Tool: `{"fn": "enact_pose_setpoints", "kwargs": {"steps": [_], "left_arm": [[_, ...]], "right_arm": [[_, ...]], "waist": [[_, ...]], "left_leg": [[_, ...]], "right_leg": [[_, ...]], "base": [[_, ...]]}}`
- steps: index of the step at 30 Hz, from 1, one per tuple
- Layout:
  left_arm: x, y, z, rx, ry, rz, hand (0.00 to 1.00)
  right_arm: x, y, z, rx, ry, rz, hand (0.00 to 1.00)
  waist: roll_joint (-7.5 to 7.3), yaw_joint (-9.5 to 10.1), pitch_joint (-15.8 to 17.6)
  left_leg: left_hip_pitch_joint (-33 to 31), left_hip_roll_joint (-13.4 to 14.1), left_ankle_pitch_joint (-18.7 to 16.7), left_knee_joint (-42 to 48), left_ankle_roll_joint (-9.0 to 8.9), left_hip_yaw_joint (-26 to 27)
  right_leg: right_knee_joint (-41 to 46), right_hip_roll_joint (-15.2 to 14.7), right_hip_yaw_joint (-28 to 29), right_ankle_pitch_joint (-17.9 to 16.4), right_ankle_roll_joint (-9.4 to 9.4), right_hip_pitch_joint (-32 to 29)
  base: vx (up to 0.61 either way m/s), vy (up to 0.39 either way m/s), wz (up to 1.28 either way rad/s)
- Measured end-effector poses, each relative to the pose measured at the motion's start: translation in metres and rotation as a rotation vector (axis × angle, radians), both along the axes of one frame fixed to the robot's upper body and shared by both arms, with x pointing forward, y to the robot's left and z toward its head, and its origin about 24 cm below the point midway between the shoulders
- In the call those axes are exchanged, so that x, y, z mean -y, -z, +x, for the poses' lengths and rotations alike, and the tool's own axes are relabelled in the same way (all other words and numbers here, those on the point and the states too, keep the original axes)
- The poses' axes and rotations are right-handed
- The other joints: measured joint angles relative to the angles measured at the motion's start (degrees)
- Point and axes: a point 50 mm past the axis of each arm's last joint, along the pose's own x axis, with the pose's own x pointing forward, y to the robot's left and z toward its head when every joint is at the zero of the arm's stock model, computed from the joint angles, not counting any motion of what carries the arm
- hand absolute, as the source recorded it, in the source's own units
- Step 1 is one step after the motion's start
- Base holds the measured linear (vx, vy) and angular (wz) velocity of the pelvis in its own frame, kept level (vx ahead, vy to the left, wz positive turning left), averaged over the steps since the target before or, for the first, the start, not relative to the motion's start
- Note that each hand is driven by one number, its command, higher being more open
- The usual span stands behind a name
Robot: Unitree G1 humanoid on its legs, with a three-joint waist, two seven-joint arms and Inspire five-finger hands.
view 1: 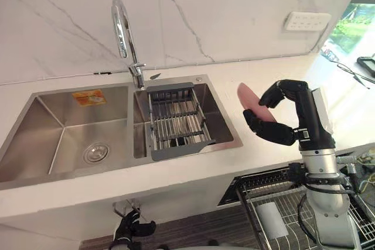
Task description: Walk over to the sink, pick up the cup, carry it to the dishwasher, place the cup inside the dishwasher, then close the dishwasher door
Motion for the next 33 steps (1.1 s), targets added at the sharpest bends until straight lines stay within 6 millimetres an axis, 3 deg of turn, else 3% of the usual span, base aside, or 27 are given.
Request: {"fn": "enact_pose_setpoints", "kwargs": {"steps": [7,16,23,29,33], "left_arm": [[-0.005,0.007,-0.037,-0.109,0.016,0.024,0.9],[-0.004,0.01,-0.058,-0.169,-0.005,0.014,0.9],[0.002,0.011,-0.055,-0.162,-0.001,0.0,0.9],[0.012,0.012,-0.04,-0.131,0.022,-0.03,0.9],[0.02,0.011,-0.026,-0.102,0.062,-0.044,0.9]], "right_arm": [[0.019,0.01,-0.019,-0.032,0.174,-0.019,0.3],[0.044,0.014,-0.034,-0.067,0.339,-0.08,0.3],[0.066,0.023,-0.046,-0.125,0.482,-0.135,0.3],[0.085,0.039,-0.051,-0.216,0.591,-0.147,0.3],[0.093,0.041,-0.053,-0.229,0.626,-0.152,0.3]], "waist": [[0.32,-2.26,-1.1],[0.88,-4.84,-0.8],[2.98,-6.88,0.3],[6.27,-7.97,3.3],[8.39,-8.64,5.9]], "left_leg": [[2.6,-0.2,-2.4,0.3,-0.01,8.1],[3.0,-0.7,-5.0,1.9,0.01,14.4],[-0.4,-0.9,-5.6,3.0,-0.01,15.3],[-4.0,0.0,-7.2,8.3,1.08,14.8],[-6.7,0.5,-9.1,12.1,1.03,13.6]], "right_leg": [[1.1,1.0,8.0,0.4,0.3,-1.8],[2.5,1.6,13.8,0.5,1.0,-4.1],[4.1,1.4,14.4,-0.3,0.58,-8.3],[6.1,1.3,13.8,-0.2,1.34,-10.6],[8.6,1.0,12.8,-2.0,1.08,-12.3]], "base": [[0.03,0.035,-0.58],[0.0,0.007,-0.39],[-0.01,-0.05,-0.08],[0.02,-0.05,0.02],[-0.02,-0.036,0.15]]}}
